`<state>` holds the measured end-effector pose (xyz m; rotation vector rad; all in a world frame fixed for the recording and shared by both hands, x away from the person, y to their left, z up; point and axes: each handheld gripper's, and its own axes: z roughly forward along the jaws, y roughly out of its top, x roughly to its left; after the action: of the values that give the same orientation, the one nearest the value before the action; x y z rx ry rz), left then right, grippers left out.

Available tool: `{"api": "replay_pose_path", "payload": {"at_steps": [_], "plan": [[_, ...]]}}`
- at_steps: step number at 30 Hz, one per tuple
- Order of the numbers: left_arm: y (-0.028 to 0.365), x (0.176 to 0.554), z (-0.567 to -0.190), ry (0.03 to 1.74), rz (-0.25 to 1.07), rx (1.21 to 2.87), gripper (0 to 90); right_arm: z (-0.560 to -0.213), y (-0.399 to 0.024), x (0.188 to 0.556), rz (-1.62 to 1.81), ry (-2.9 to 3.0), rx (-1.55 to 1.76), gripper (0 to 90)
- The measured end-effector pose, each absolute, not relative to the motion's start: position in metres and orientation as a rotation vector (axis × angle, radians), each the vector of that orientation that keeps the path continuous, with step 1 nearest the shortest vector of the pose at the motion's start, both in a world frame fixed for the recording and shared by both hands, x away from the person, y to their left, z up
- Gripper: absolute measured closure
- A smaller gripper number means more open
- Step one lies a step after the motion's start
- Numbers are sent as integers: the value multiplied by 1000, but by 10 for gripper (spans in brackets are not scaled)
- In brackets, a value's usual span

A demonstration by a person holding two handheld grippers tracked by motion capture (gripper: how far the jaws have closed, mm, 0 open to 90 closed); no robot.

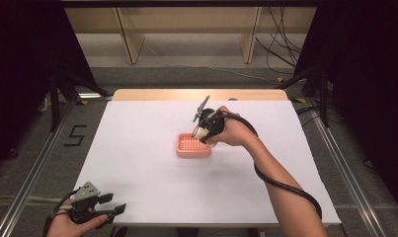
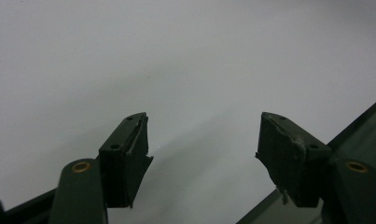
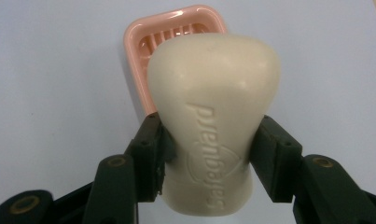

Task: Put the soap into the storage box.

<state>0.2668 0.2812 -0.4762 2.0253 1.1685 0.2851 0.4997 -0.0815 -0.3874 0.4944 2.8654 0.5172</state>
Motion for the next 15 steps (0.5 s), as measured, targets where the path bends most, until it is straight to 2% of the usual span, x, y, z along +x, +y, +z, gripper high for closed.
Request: {"api": "replay_pose_path", "payload": {"at_steps": [15], "plan": [[281,267,-476,1168,284,2024,332,-388,-74,504,513,2871,461,504]]}}
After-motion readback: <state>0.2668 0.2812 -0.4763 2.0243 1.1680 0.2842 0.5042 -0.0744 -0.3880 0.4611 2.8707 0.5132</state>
